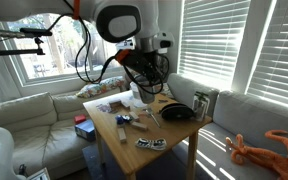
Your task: Pour the contents in the plastic cup into the silver cup
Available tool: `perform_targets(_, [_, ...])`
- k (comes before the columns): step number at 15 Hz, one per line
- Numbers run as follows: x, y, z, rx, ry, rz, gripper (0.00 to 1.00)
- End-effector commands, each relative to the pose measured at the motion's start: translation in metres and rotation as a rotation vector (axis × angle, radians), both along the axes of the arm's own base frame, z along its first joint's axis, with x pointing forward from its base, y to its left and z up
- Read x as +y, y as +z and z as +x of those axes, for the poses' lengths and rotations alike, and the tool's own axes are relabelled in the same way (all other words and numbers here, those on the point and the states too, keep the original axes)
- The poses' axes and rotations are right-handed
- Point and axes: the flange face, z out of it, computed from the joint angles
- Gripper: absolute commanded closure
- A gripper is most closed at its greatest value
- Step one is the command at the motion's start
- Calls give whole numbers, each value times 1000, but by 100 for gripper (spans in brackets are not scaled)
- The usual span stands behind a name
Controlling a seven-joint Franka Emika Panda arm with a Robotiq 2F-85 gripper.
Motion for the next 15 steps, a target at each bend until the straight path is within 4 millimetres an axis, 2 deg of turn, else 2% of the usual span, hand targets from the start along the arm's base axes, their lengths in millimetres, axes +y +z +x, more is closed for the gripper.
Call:
perform_targets(1, [16, 44, -12, -64, 14, 60, 99])
perform_targets(5, [49, 71, 3, -67, 37, 131, 99])
perform_targets(8, [73, 76, 21, -60, 47, 176, 99])
perform_targets(10, [87, 72, 35, -42, 57, 194, 99])
perform_targets(15, [105, 38, 70, 39, 56, 175, 99])
